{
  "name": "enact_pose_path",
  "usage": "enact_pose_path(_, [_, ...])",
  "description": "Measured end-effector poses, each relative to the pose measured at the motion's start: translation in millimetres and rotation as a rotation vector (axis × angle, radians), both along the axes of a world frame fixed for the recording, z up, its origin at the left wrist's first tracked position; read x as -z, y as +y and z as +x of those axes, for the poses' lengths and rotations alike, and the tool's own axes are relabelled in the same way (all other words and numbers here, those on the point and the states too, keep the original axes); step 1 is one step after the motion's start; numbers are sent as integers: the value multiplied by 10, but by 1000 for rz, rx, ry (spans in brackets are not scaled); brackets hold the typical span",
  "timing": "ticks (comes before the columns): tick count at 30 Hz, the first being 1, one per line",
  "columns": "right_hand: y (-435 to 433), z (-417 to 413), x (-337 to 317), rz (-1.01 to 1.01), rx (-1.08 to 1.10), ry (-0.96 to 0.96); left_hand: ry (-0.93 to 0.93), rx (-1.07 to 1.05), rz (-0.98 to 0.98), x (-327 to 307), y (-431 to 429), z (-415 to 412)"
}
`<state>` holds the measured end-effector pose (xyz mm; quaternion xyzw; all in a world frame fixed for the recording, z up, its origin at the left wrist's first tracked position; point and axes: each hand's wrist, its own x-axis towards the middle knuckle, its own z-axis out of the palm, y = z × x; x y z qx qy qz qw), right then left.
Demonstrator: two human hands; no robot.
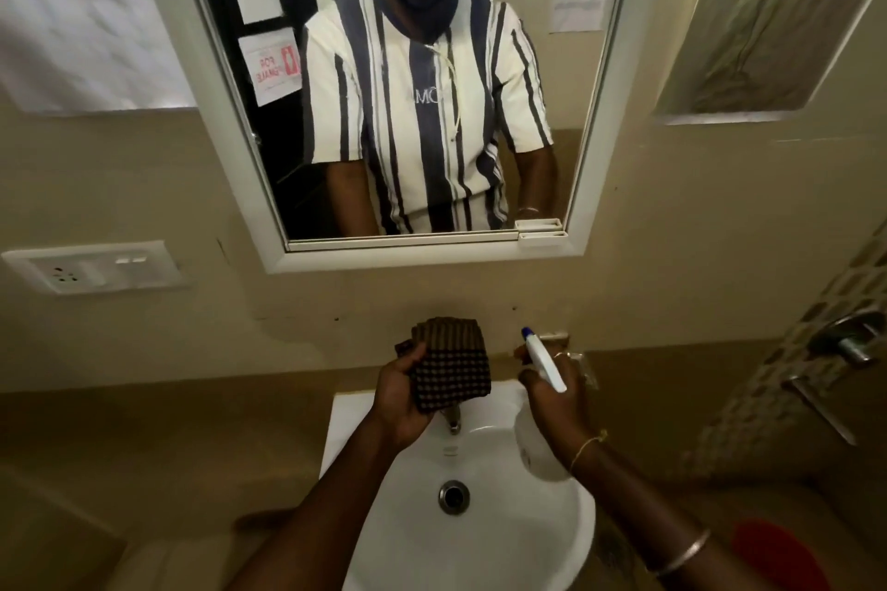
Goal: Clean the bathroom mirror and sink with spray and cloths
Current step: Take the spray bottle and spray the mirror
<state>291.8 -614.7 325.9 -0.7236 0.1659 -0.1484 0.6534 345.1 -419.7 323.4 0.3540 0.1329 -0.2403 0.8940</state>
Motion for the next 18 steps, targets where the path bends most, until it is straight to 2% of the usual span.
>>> enact_pose_path(9, [800,-502,265,16,-158,64,-7,9,48,160,165,-16])
enact_pose_path(14, [990,-505,261,-14,-133,60,-32,-12,71,133,242,-70])
enact_pose_path(18, [1059,-505,240,36,-91,57,-40,-14,54,139,313,-75])
